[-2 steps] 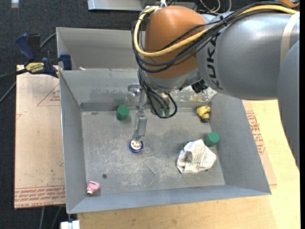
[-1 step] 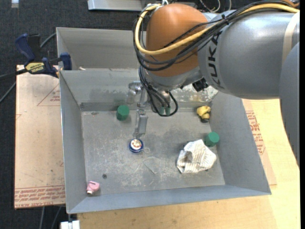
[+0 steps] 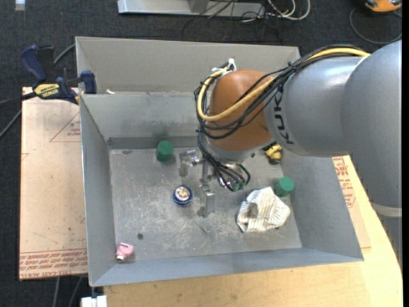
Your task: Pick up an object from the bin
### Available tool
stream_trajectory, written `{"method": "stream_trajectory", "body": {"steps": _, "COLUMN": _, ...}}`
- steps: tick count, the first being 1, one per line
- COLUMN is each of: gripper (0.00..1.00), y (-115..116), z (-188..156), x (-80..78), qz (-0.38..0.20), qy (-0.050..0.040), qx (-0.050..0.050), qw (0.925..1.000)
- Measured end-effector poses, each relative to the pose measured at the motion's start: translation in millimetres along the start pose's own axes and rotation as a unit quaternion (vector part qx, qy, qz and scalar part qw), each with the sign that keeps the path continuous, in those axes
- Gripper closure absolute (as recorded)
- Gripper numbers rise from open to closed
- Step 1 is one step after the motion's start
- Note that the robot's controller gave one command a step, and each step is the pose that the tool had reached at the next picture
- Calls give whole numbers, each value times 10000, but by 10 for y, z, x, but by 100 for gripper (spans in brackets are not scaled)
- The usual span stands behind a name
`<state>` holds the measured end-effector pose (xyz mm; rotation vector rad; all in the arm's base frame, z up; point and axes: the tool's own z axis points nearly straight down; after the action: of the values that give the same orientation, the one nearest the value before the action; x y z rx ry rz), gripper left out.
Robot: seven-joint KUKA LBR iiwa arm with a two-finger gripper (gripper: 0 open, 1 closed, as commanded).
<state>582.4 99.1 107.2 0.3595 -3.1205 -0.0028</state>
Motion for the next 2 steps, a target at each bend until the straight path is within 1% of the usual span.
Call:
{"method": "stream_trajectory", "body": {"steps": 1, "gripper": 0, "y": -107, "z": -551, "x": 32, "qz": 483, "qy": -47, "qx": 1, "qw": 9988}}
{"method": "stream_trajectory", "body": {"steps": 2, "gripper": 0, "y": 153, "z": 2, "x": 102, "qz": 310, "qy": -2, "qx": -8, "qw": 9995}}
